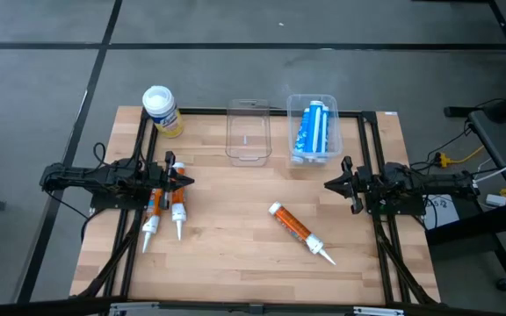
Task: Pick & place silicon tubes, Sealant and Lysol wipes
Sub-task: Put the middle orange sealant into the left transparent bin
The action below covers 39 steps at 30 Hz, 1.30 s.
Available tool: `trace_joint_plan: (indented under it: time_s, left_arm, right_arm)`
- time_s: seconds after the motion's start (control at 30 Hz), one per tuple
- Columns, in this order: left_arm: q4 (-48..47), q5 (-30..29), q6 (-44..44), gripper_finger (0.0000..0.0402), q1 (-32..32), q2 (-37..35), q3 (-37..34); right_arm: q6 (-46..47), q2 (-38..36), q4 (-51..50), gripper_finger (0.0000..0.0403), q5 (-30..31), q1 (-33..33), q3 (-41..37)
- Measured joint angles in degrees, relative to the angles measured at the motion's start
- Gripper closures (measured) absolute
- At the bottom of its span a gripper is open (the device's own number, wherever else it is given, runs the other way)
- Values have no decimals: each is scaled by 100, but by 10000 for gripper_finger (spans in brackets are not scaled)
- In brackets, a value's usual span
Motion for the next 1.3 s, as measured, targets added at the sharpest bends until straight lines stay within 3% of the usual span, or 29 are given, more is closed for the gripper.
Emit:
trace_joint_plan:
  time_s: [1.13,1.3]
  left_arm:
    - [0,0,0,389,0,1,0]
    - [48,0,-553,391,0,1,0]
  right_arm:
    - [8,2,3,368,-1,0,0]
    - [6,2,3,368,-1,0,1]
